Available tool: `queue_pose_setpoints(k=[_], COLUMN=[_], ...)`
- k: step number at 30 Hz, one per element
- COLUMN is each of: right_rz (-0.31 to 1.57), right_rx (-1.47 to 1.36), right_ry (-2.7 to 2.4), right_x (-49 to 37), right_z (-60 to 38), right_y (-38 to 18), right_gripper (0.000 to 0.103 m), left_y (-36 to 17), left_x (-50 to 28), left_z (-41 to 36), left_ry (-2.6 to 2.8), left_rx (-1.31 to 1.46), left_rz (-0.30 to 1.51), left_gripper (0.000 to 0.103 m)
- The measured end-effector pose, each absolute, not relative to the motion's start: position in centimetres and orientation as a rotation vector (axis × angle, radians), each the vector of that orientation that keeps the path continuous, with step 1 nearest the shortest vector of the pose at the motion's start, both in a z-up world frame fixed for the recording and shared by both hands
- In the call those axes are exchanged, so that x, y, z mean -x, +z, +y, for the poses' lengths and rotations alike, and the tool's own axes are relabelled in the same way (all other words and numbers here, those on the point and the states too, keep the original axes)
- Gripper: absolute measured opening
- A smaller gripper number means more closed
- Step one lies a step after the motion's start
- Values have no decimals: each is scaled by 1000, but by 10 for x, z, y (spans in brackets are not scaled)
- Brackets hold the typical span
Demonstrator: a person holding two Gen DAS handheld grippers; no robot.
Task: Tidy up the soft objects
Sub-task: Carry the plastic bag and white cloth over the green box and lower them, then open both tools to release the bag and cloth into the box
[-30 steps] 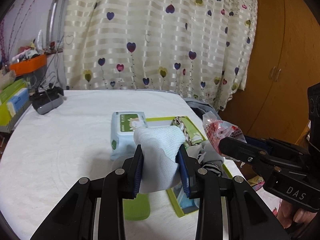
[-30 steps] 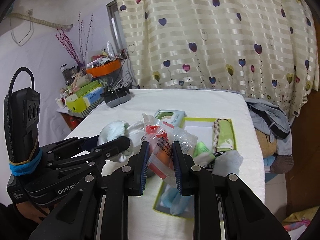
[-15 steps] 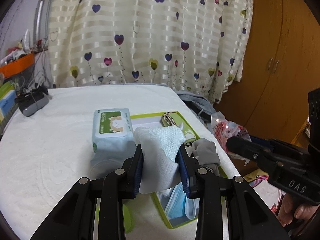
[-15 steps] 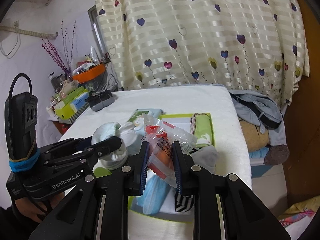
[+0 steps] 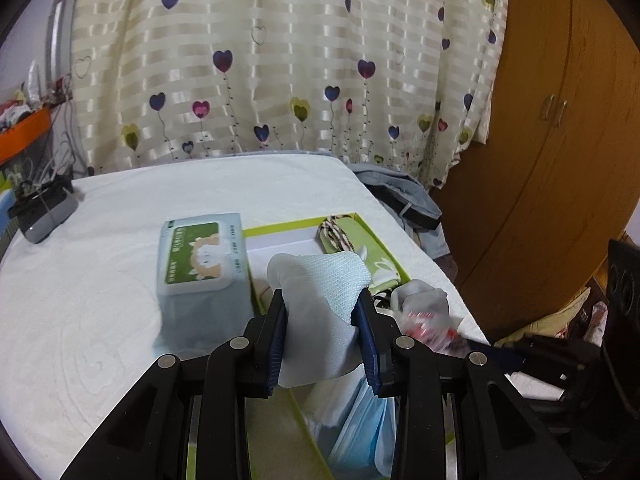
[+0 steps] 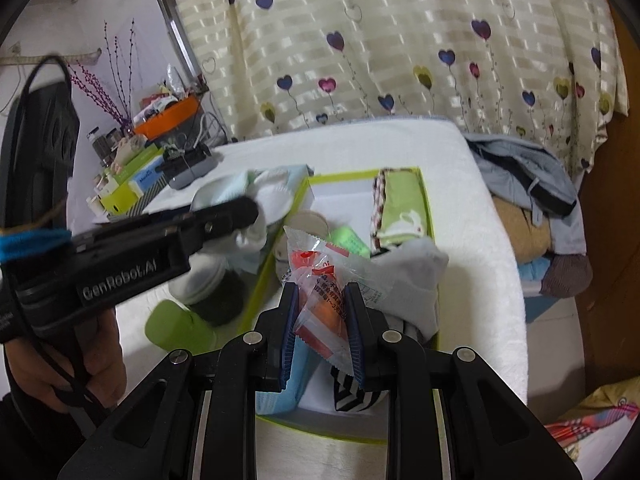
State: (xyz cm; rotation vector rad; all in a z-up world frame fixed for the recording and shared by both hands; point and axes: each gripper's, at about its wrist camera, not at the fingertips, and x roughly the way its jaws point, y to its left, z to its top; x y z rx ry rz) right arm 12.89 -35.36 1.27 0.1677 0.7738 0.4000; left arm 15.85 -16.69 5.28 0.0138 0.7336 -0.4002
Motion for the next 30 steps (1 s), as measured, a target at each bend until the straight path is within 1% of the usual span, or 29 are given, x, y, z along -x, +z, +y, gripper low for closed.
queue_pose_setpoints(k=[10,17,20,22,30], right_rz=[851,854,847,842,818], right_rx=[-179,-142,-127,-114,-96], right_ry=[422,422,423,415,388], right_x=[-141,-139,-135,-133,-123], right_z=[-354,-352,-350,-350,-350], right_y=[-16,-19,-16,-14,-5], right_gripper=[25,36,40,41,41], left_y=[34,18,19,22,37], left_x=[-188,-198,-198,-197,-182], left_z=[-193,-205,-204,-203,-197], left_ry=[-425,-446,-457,-466,-488], left_rx=[-59,-72,-58,-51,-30], left_rz=[798,858,863,857,824], left_gripper=[32,35,37,39,40])
